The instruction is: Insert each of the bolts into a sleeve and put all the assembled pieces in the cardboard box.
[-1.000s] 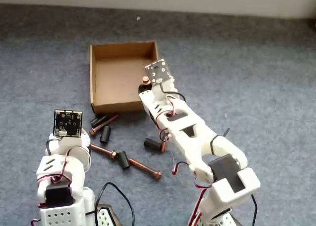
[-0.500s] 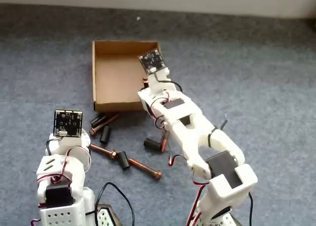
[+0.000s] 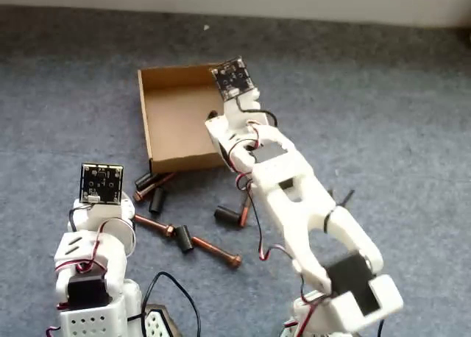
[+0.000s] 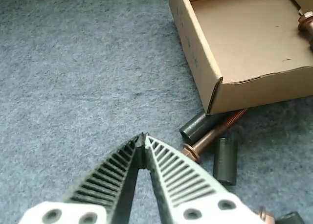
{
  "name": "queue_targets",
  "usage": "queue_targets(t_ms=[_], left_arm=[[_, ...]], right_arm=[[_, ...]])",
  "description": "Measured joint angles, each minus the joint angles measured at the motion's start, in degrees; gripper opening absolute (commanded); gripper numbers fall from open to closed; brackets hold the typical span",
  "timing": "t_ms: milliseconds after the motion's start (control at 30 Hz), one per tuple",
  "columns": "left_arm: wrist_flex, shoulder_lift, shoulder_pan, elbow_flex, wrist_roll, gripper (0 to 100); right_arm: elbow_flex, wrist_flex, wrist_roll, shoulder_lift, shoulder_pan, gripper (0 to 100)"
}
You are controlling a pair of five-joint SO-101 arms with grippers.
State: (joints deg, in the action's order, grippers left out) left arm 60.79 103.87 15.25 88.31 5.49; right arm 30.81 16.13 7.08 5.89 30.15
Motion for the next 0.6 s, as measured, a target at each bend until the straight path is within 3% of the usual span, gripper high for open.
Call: queue_targets(t_ms=[433, 600], left_arm=[[0.00, 0.00, 0.00, 0.00, 0.00, 1], [0.00, 0.00, 0.00, 0.00, 0.00, 1]], right_arm=[[-3.87, 36.40, -0.18, 15.30, 0.09, 20.2], [-4.48, 46.24, 2.02, 15.47, 4.48, 20.2]])
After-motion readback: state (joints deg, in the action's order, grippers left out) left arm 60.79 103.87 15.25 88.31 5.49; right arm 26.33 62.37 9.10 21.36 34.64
